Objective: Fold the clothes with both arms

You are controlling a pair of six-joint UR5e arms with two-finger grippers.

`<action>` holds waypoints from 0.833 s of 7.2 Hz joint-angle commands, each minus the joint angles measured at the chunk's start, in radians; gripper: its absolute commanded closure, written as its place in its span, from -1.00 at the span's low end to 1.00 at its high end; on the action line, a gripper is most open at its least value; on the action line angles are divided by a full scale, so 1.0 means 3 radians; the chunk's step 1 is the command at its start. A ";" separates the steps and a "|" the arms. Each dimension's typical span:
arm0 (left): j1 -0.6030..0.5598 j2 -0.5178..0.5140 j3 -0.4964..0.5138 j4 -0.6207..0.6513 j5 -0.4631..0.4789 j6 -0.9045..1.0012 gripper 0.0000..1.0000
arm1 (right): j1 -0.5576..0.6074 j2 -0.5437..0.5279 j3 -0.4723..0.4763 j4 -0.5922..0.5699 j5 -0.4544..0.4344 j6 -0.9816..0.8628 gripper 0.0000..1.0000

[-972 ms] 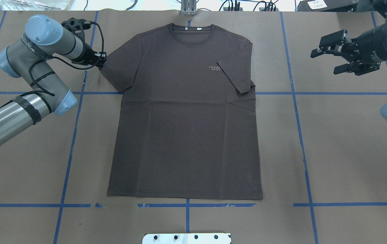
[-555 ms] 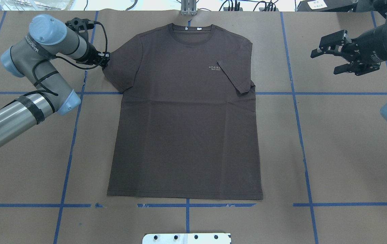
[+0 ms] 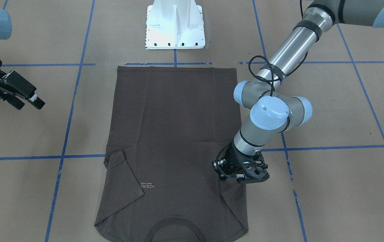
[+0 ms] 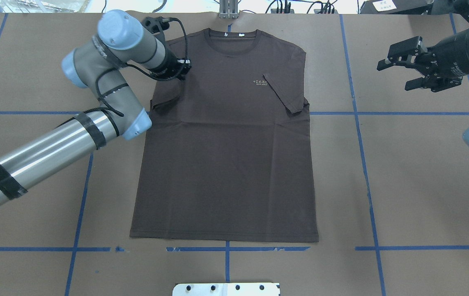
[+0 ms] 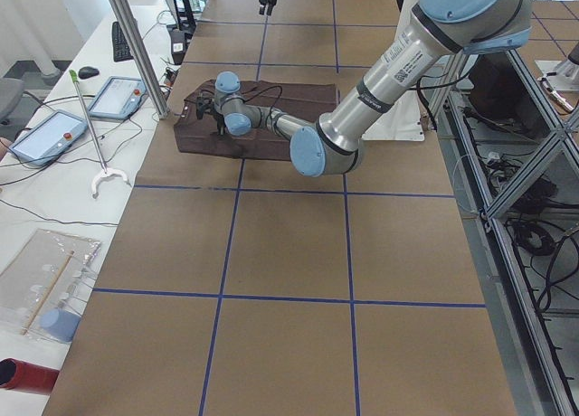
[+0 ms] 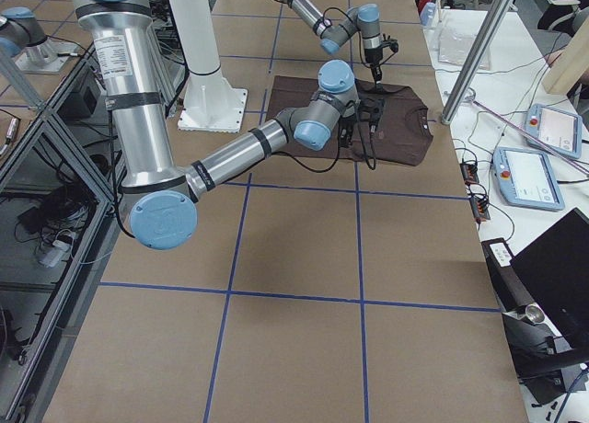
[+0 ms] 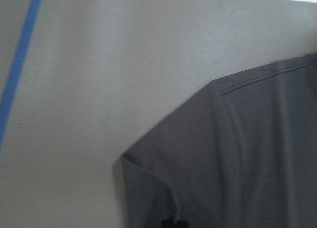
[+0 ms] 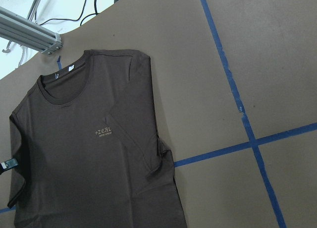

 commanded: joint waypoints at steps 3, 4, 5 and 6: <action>0.0204 -0.0121 -0.0200 -0.0006 0.0193 -0.0542 -0.46 | -0.0086 0.0021 0.0023 -0.0005 -0.0028 0.0010 -1.00; 0.0215 0.0016 -0.0581 0.0035 0.0025 -0.0737 -0.46 | -0.0279 0.0026 0.0134 -0.0010 -0.0175 0.0162 -1.00; 0.0240 0.0301 -0.1036 0.0035 -0.0103 -0.0942 -0.46 | -0.0686 0.0021 0.0328 -0.0035 -0.0576 0.0639 -1.00; 0.0240 0.0521 -0.1390 0.0065 -0.0114 -0.0954 -0.46 | -0.1105 -0.0030 0.0421 -0.0056 -0.0929 0.0958 -1.00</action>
